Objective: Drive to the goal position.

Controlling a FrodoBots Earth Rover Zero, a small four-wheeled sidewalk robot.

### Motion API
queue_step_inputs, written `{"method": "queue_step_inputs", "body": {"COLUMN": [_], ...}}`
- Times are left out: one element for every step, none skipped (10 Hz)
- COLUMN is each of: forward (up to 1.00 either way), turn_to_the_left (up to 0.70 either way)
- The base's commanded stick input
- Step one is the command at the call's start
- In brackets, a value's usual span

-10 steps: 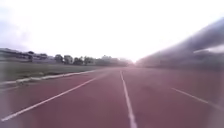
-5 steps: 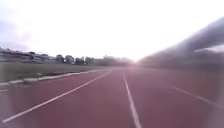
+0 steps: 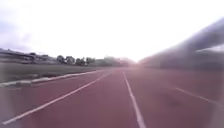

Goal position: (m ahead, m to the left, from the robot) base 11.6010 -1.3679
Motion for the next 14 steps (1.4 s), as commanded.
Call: {"method": "queue_step_inputs", "body": {"forward": [0.70, 0.70, 0.70, 0.70, 0.70, 0.70, 0.70, 0.70, 0.70, 0.70, 0.70, 0.70, 0.70, 0.70], "turn_to_the_left": [0.00, 0.00, 0.00, 0.00, 0.00, 0.00, 0.00, 0.00, 0.00, 0.00, 0.00, 0.00, -0.01, -0.03]}}
